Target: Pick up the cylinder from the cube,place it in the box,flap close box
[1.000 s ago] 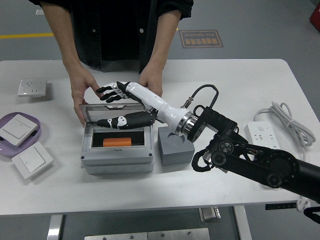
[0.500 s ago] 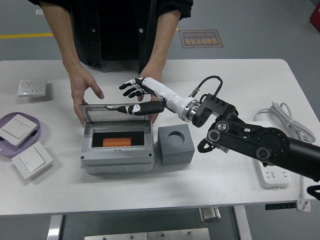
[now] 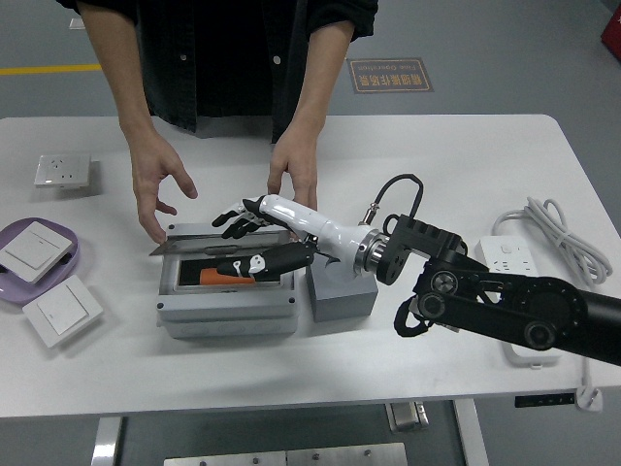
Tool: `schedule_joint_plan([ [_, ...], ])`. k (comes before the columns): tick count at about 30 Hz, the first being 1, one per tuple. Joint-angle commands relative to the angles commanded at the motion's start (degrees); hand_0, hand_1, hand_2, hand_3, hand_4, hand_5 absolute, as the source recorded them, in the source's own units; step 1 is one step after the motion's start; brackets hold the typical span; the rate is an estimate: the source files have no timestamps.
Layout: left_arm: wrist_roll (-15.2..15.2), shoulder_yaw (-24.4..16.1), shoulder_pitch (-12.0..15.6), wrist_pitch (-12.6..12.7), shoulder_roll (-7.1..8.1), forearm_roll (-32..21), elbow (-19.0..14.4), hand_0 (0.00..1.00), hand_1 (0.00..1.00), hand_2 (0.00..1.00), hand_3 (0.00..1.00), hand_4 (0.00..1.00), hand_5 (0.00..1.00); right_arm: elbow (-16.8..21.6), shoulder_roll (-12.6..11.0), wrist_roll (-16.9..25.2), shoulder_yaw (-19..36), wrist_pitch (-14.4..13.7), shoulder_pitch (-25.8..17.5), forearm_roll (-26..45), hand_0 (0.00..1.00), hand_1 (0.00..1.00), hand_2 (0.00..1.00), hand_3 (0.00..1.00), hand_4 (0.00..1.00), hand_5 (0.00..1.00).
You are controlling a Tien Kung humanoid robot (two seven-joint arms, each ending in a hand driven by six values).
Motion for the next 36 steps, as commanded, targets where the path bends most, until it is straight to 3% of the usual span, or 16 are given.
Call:
schedule_joint_plan([
  [4, 0.02, -0.03, 0.02, 0.02, -0.08, -0.04, 0.01, 0.669, 0.682, 0.656, 0.677, 0.657, 0.259, -1.10, 0.30, -0.55, 0.06, 2.64, -1.09, 2.29, 0.762, 0.694, 0.689, 0.742, 0.854, 0.394],
  [9, -0.01, 0.07, 0.19, 0.03, -0.23, -0.26, 0.03, 0.669, 0.682, 0.657, 0.678, 0.662, 0.255, -0.97, 0.05, 0.23, 3.69, 2.34, -3.86, 3.32, 0.765, 0.698, 0.699, 0.753, 0.845, 0.421],
  [20, -0.27, 0.55, 1.17, 0.17, -0.50, -1.39, 0.05, 0.669, 0.682, 0.658, 0.679, 0.664, 0.252, 8.61, -5.65, 0.37, 21.53, 0.50, -15.15, -7.42, 0.774, 0.706, 0.703, 0.754, 0.803, 0.457],
  [24, -0.30, 0.92, 1.76, 0.38, -0.80, -1.91, -0.02, 0.669, 0.682, 0.658, 0.679, 0.664, 0.252, 7.77, -6.25, 2.46, 28.58, -0.19, -19.75, -6.99, 0.774, 0.706, 0.703, 0.754, 0.803, 0.457],
  [31, -0.44, 1.22, 2.26, 0.56, -0.91, -2.16, -0.12, 0.669, 0.682, 0.658, 0.679, 0.665, 0.251, 5.71, -5.30, 4.97, 38.64, 1.01, -25.55, -5.81, 0.774, 0.706, 0.702, 0.749, 0.816, 0.454],
  [32, -0.47, 1.12, 2.26, 0.55, -0.88, -2.04, -0.15, 0.669, 0.682, 0.658, 0.679, 0.666, 0.252, 5.54, -5.25, 5.31, 39.98, 1.13, -26.35, -5.63, 0.773, 0.694, 0.649, 0.722, 0.839, 0.442],
  [36, -0.55, 1.04, 2.66, 0.61, -0.84, -1.87, -0.23, 0.669, 0.682, 0.658, 0.679, 0.666, 0.252, 4.67, -5.53, 7.42, 44.69, 1.04, -30.55, -3.61, 0.773, 0.694, 0.649, 0.722, 0.839, 0.442],
])
